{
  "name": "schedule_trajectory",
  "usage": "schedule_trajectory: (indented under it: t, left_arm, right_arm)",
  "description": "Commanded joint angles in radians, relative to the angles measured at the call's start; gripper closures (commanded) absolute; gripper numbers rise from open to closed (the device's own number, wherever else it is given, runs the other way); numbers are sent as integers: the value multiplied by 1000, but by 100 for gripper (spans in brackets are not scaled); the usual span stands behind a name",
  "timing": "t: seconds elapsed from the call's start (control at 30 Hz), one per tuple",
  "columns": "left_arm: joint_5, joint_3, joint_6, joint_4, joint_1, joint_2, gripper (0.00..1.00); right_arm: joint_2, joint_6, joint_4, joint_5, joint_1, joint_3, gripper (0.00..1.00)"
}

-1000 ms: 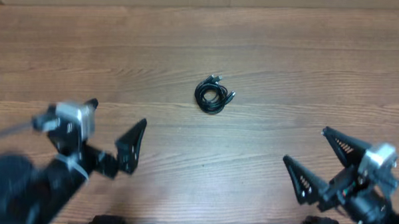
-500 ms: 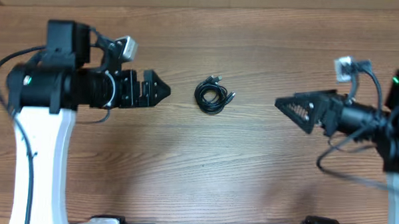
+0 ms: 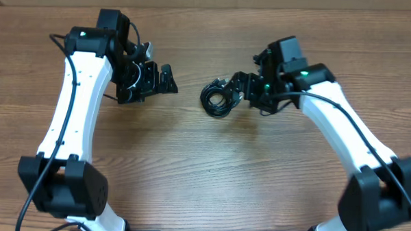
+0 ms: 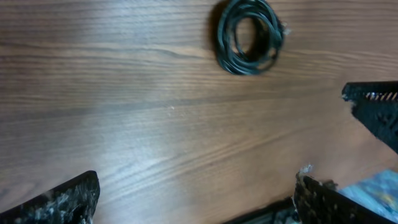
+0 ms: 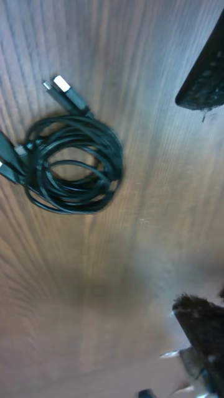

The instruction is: Untangle cables

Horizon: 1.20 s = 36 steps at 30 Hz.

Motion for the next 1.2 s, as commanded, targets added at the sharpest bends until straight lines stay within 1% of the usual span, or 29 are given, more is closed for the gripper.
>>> schedule_trajectory:
  t: [0.0,0.03,0.1,0.2,0.27,0.3,0.43,0.53,0.57,0.63,0.67,0.8,0.87,0.9,0.97,1.03,1.07,1.13,1.17]
  left_arm:
    - [-40,16,-21,10,-8,60,1]
    - [-39,16,-22,11,-9,69,0]
    - [-39,16,-38,15,-11,92,0]
    - [-39,16,-39,10,-16,111,0]
    - [-39,16,-39,2,-19,111,0]
    - [-39,16,-39,-1,-19,111,0]
    - [-39,16,-39,-6,-19,111,0]
    - [-39,16,-39,-5,-20,111,0]
    - [-40,16,-39,-5,-19,111,0]
    - [-40,16,-39,-4,-19,111,1]
    - [-40,16,-39,-4,-20,111,1]
    - [-40,16,-39,5,-20,111,1]
    - [-40,16,-39,6,-20,111,0]
    - [-40,16,-39,6,-20,111,1]
    - [-39,16,-39,6,-20,111,0]
    - [-27,16,-39,0,-20,111,0]
    - [12,16,-38,-23,-20,111,0]
    - [109,16,-19,-53,-20,111,0]
    - [187,16,5,-68,-20,111,0]
  right_arm:
    - [66,75,61,15,19,14,22]
    - [87,76,85,15,26,14,29]
    - [113,117,126,34,37,14,35]
    - [145,237,180,121,55,14,39]
    - [176,298,205,182,76,14,39]
    - [196,328,209,200,90,14,42]
    - [249,356,224,205,120,14,46]
    - [264,355,224,214,124,14,49]
    - [269,355,218,226,125,14,51]
    - [274,354,205,249,126,13,53]
    - [280,354,193,263,126,13,57]
    - [303,351,183,266,129,13,76]
    - [301,351,178,257,129,14,94]
    - [294,351,174,241,129,17,96]
    - [275,351,139,229,129,37,96]
    - [233,306,38,203,129,109,96]
    - [205,247,-21,161,129,164,96]
    - [163,164,-84,64,134,240,96]
    - [129,98,-91,-48,140,275,96]
